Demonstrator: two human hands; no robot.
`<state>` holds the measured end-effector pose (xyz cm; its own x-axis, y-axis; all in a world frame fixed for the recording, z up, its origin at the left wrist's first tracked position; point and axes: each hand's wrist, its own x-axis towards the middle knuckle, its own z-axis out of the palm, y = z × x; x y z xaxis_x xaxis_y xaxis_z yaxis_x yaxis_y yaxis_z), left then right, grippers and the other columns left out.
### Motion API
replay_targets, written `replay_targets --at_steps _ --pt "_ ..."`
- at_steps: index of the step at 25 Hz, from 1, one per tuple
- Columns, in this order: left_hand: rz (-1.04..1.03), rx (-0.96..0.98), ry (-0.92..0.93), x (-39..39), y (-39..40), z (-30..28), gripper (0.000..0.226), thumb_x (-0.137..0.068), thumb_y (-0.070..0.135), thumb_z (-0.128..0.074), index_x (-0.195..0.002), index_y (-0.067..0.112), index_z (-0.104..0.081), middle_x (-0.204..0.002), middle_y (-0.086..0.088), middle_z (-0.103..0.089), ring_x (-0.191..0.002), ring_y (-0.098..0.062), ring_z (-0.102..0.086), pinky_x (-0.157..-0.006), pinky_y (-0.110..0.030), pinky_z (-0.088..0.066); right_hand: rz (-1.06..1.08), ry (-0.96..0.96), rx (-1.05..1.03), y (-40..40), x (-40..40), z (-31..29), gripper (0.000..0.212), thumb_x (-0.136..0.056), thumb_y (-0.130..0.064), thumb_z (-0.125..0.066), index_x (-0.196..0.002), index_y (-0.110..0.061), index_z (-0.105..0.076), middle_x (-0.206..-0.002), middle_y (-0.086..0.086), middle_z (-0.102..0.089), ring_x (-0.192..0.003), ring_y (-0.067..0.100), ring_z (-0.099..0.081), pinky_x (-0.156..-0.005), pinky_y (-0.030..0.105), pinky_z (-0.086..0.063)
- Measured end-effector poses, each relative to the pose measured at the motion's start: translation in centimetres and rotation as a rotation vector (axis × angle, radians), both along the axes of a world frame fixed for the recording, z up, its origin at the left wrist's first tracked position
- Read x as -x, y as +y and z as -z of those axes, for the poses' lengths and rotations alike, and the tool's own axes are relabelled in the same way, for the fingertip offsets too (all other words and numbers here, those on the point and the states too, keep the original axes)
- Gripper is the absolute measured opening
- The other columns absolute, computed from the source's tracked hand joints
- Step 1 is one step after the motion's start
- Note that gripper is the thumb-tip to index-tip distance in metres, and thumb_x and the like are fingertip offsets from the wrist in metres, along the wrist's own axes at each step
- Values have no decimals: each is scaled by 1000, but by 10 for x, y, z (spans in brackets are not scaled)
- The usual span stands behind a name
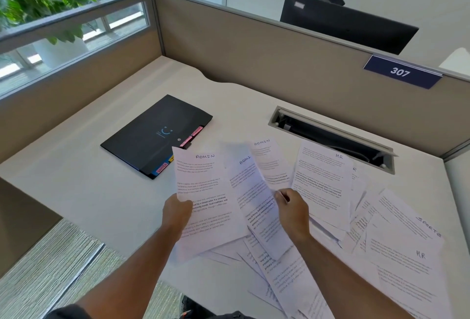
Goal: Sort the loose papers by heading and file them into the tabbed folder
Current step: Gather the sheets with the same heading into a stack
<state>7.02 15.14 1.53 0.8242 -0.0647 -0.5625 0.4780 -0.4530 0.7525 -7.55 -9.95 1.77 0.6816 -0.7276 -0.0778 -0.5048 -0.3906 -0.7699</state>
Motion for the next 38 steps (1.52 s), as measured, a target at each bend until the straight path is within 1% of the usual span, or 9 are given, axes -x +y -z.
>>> replay_targets --at_steps 4,8,15,19,21,24,29,33,38 --pt "17 26 7 -2 -3 -1 25 -91 3 -46 -95 21 -63 -97 -2 -71 -88 -28 -70 -79 -45 -61 -85 -72 -49 21 -7 -14 20 -100 -39 -61 -92 -21 -66 -87 -7 -67 -80 12 -63 -67 30 -54" --pt "31 63 -2 -1 -5 -4 17 -96 8 -52 -94 19 -64 -94 -6 -73 -86 -30 -71 -77 -45 -61 -284 -51 29 56 -12 -6 19 -99 -42 -61 -95 -24 -67 -91 -14 -64 -87 5 -60 -74 25 -53" --pt "-39 170 42 2 -4 -15 36 -101 53 -50 -99 23 -70 -92 -1 -74 -82 -28 -71 -62 -33 -53 -544 -71 148 105 -18 18 23 -98 -40 -64 -100 -19 -71 -97 -3 -67 -92 14 -57 -79 31 -50" --pt "-63 211 67 0 0 -15 41 -100 58 -48 -102 23 -70 -93 -1 -76 -81 -27 -74 -58 -31 -54 -646 -84 215 119 -21 20 30 -100 -46 -56 -99 -19 -68 -97 -3 -66 -91 15 -56 -78 32 -49" --pt "-86 248 72 -1 4 -13 33 -99 52 -55 -104 23 -70 -96 -1 -77 -86 -27 -75 -62 -32 -56 -686 -75 231 124 -21 20 28 -100 -43 -56 -100 -17 -67 -99 -2 -66 -93 16 -56 -79 32 -49" --pt "-48 250 19 -3 8 -8 10 -95 15 -67 -101 22 -70 -106 -6 -76 -91 -26 -73 -73 -37 -59 -735 -41 228 128 -20 20 26 -99 -37 -60 -110 -15 -69 -108 1 -67 -100 18 -57 -85 31 -49" --pt "-15 157 -41 -2 9 -8 32 -95 -1 -52 -93 28 -65 -99 3 -71 -90 -25 -69 -74 -38 -57 -689 89 189 115 -16 14 80 -87 -77 -39 -129 -15 -66 -124 0 -66 -115 16 -56 -97 28 -46" --pt "-71 141 -62 -5 7 -8 34 -97 1 -47 -95 31 -61 -94 11 -65 -88 -19 -65 -76 -40 -52 -405 112 306 78 0 27 40 -95 -44 -63 -125 -17 -65 -120 -5 -58 -114 15 -52 -99 28 -44" --pt "-179 138 -98 -11 10 -7 31 -91 2 -45 -105 21 -66 -103 2 -69 -88 -17 -64 -69 -32 -51 -341 309 387 50 36 34 50 -92 -50 -65 -132 -21 -55 -128 -7 -47 -118 14 -44 -101 27 -40"
